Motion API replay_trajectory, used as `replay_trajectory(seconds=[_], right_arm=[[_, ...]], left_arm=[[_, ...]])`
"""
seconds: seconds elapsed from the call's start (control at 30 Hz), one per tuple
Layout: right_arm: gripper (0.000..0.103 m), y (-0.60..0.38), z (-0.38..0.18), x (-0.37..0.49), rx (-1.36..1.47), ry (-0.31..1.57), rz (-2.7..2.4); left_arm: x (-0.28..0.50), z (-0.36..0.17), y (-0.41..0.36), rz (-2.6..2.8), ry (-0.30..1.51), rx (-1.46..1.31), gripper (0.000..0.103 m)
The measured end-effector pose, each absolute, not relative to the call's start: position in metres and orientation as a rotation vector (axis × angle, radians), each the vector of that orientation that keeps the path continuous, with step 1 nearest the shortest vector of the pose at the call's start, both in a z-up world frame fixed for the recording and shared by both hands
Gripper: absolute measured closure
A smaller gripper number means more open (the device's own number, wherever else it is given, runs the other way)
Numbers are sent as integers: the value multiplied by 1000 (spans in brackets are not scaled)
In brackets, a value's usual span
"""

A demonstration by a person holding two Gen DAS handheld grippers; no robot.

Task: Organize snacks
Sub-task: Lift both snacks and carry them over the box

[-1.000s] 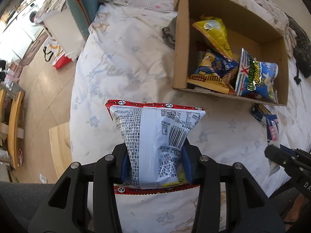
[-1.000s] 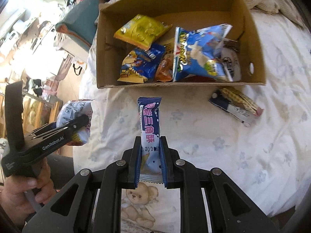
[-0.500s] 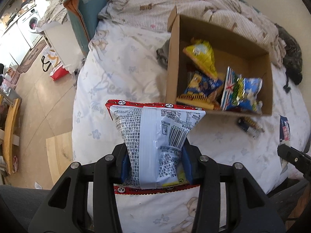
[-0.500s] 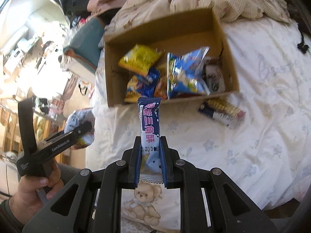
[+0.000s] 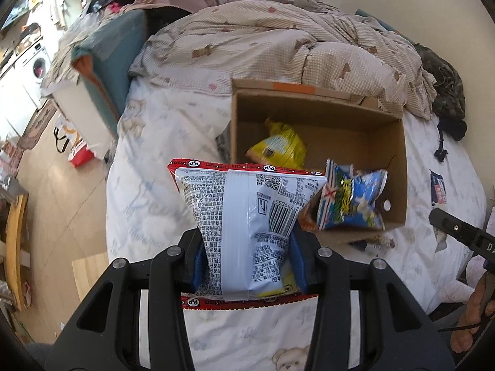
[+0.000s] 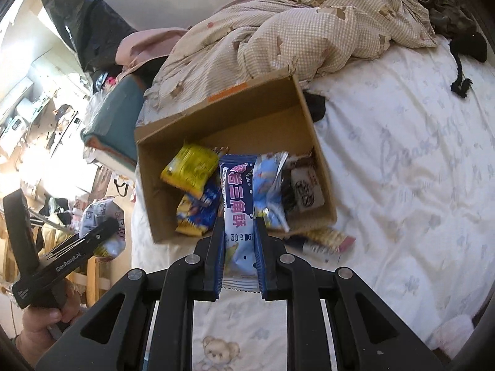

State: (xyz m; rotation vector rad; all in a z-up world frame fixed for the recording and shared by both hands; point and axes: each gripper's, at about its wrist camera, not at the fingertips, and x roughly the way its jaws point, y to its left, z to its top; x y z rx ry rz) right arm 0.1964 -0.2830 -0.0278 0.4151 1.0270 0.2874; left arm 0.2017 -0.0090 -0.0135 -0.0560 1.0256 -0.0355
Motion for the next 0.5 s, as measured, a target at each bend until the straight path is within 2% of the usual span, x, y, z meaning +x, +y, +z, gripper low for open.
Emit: replay_trajectory(seconds=[0.5], right_arm=[[85, -288, -54, 270, 416, 1045, 209]], left_arm=[[280, -28, -74, -109, 1038, 11, 63]])
